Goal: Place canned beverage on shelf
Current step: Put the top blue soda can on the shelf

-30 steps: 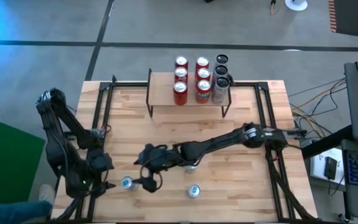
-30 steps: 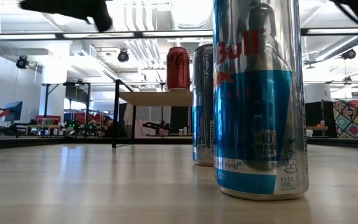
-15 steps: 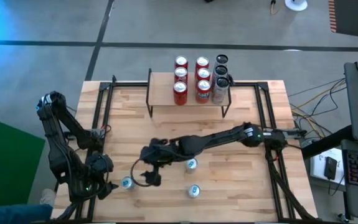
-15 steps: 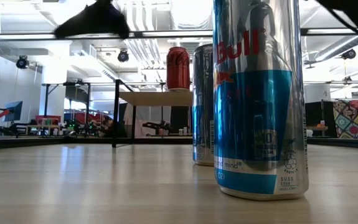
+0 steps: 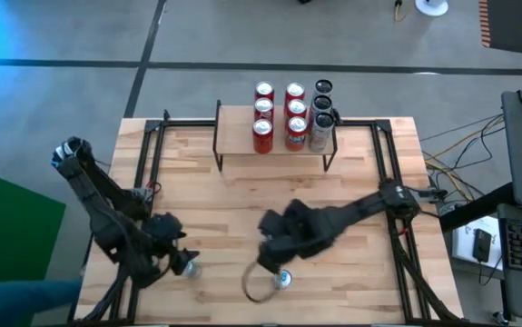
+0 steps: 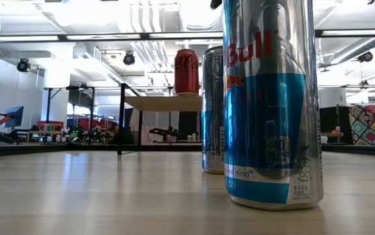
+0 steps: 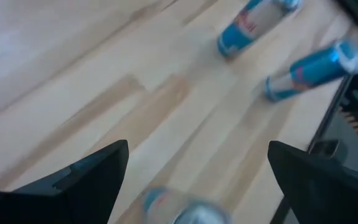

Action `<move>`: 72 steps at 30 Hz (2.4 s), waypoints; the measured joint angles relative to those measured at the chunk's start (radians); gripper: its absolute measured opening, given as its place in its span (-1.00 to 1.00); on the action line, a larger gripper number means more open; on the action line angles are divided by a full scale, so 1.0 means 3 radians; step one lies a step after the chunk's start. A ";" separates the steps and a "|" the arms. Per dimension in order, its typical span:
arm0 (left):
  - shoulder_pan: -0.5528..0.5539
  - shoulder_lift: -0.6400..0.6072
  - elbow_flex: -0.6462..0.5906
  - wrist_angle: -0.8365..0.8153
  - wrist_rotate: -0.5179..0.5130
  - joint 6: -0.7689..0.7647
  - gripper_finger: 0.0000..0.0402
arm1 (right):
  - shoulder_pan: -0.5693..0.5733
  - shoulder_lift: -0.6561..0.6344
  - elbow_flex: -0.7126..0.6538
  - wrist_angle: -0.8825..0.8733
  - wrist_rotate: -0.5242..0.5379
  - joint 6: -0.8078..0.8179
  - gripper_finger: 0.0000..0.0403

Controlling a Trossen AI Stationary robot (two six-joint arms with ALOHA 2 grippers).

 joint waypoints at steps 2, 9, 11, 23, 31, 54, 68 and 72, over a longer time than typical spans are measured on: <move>0.0150 0.0001 -0.0001 0.0200 -0.0002 0.0215 0.85 | 0.0105 -0.0157 -0.0124 -0.0143 0.0233 0.0238 0.83; 0.0486 0.0001 -0.0001 0.1174 -0.0087 0.0980 0.85 | 0.0311 -0.1040 -0.1134 0.0079 0.0575 0.0915 0.83; 0.0510 0.0001 0.0000 0.1416 -0.0295 0.1277 0.85 | 0.0321 -0.1279 -0.1516 0.0476 0.0544 0.0942 0.83; 0.0678 0.0004 0.0000 0.1707 -0.1105 0.1677 0.85 | 0.0298 -0.2071 -0.3158 0.3282 0.0592 0.0612 0.83; 0.0934 0.0008 0.0000 0.1786 -0.1104 0.1636 0.85 | 0.0298 -0.2014 -0.3310 0.2980 0.0742 0.0725 0.83; 0.1287 0.0008 0.0223 0.1181 -0.0036 0.2059 0.85 | 0.0272 -0.2003 -0.3314 0.2713 0.1665 0.0835 0.83; 0.1282 0.0409 0.0871 -0.0186 0.0143 0.1845 0.85 | 0.0052 -0.1980 -0.3314 0.2763 0.0913 0.0525 0.83; 0.1366 0.0606 0.0681 -0.0487 0.0906 0.1980 0.81 | 0.0098 -0.1980 -0.3324 0.2770 0.0915 0.0524 0.83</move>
